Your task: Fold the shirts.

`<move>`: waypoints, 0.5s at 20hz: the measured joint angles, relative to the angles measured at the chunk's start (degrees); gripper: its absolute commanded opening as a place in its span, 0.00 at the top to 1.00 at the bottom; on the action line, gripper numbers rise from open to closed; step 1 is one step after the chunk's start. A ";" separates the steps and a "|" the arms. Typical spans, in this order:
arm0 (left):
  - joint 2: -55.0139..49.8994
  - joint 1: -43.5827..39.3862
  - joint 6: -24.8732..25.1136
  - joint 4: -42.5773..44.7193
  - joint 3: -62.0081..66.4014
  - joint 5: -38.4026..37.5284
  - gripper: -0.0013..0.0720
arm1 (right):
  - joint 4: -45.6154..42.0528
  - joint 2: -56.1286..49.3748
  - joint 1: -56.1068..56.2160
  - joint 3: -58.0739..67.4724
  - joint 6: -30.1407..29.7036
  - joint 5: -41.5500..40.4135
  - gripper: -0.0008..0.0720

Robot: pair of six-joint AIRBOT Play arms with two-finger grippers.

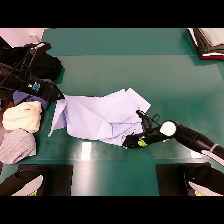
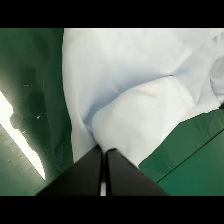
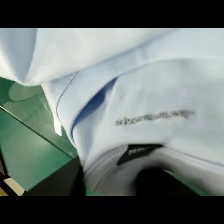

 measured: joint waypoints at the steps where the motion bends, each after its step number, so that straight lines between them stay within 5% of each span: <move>1: 0.00 0.00 0.00 0.02 0.00 0.00 0.95 | 0.04 -1.16 0.28 1.18 -0.39 -0.20 0.96; 5: 0.02 0.00 0.00 0.31 1.55 0.72 0.95 | -0.85 -1.84 0.42 6.51 -2.67 -0.04 0.96; 10: 0.52 0.04 -0.35 2.34 16.79 2.47 0.95 | -4.74 9.22 -8.59 18.93 -3.63 1.81 0.96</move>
